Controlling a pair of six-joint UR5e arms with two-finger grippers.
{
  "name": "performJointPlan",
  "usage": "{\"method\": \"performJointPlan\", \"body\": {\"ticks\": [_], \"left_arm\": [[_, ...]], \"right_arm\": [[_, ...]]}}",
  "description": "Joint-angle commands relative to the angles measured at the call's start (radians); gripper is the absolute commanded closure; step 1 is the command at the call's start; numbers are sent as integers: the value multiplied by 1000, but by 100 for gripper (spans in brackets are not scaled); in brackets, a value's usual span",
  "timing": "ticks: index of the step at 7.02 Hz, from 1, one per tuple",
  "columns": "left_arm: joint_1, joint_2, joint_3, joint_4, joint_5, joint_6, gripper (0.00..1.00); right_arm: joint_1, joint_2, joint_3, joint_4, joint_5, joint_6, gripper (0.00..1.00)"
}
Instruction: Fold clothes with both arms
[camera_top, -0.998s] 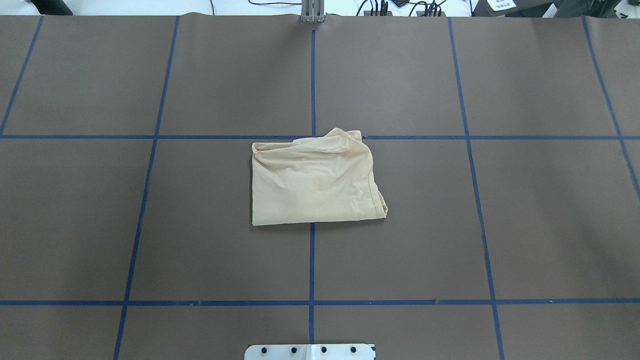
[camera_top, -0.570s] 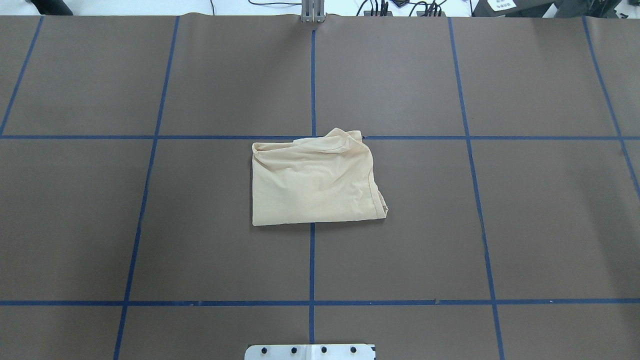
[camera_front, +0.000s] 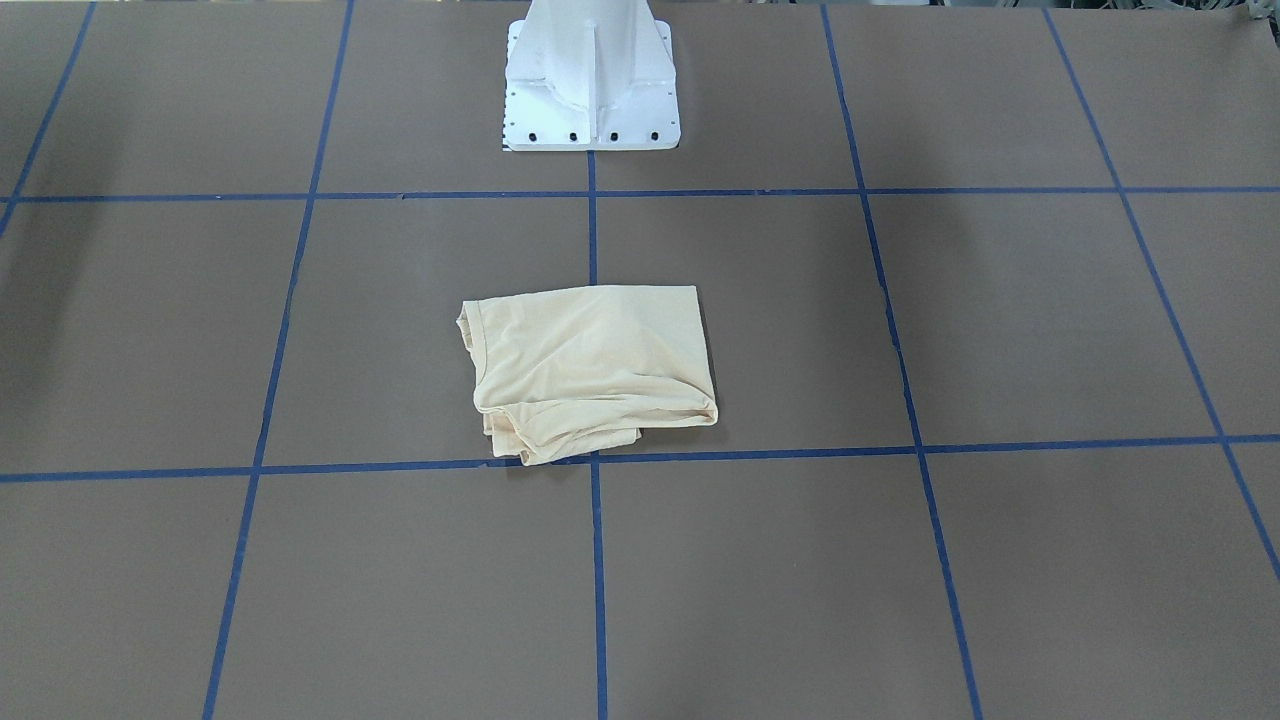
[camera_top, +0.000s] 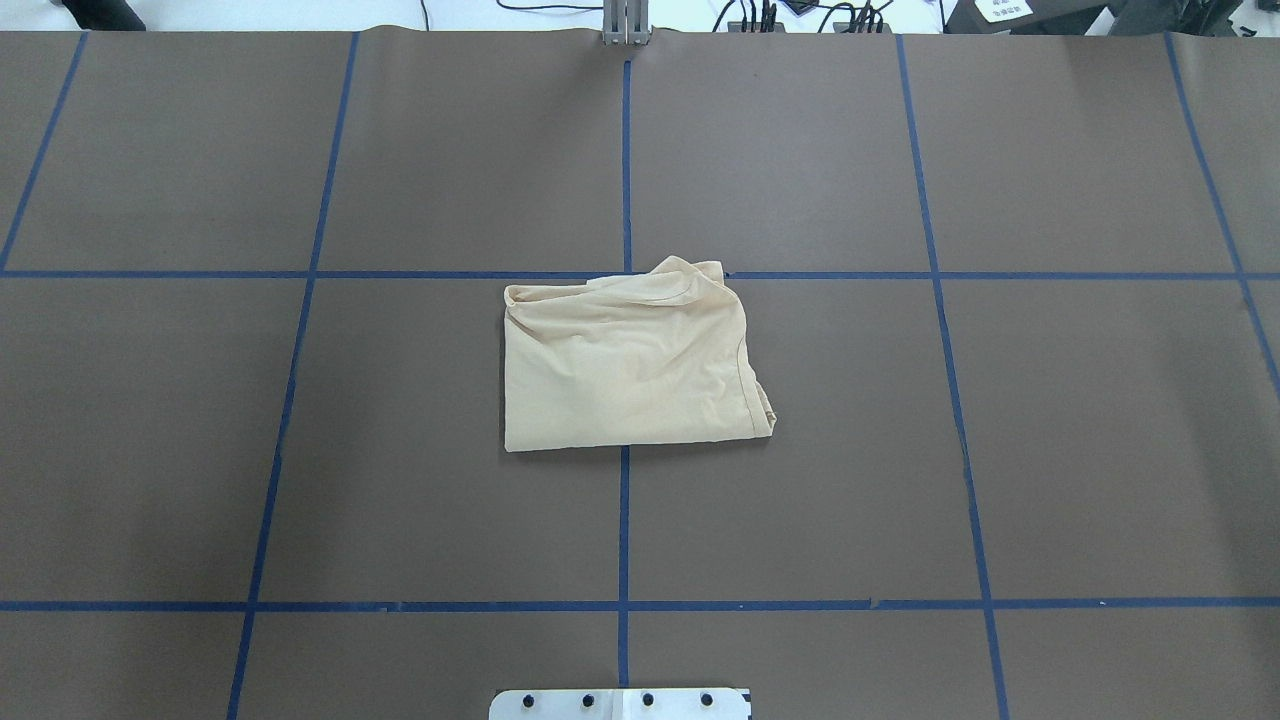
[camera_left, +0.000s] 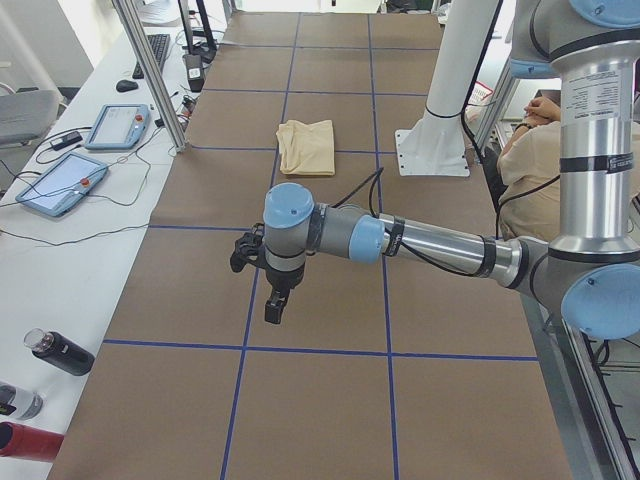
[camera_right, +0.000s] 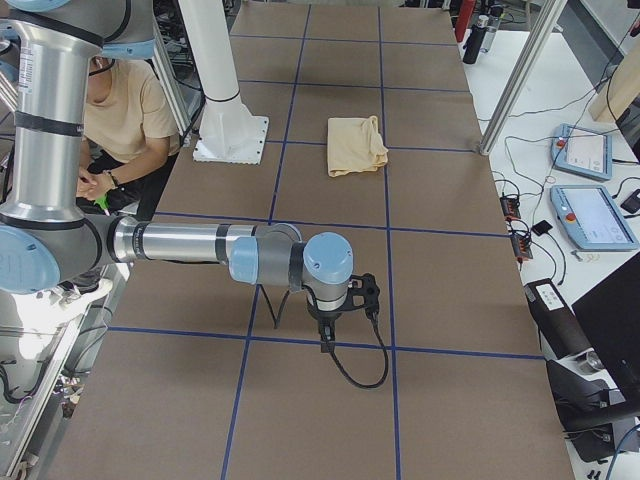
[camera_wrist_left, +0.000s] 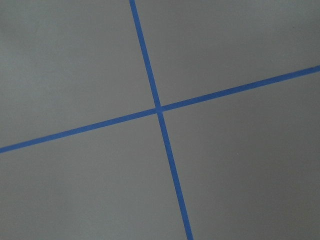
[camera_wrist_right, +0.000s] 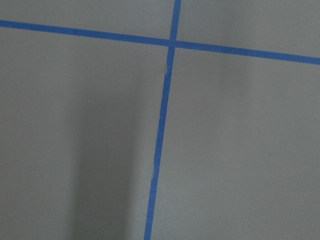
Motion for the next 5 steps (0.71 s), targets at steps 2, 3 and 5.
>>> {"method": "performJointPlan", "body": {"ticks": [2, 3, 5], "left_arm": [[-3, 47, -5, -6, -52, 2, 0], [-5, 47, -34, 7, -49, 5, 0], [-6, 76, -28, 13, -50, 9, 0]], "right_arm": [[-59, -3, 63, -1, -74, 155, 0], [-68, -3, 62, -7, -133, 155, 0], [-68, -9, 62, -9, -136, 154, 0]]}}
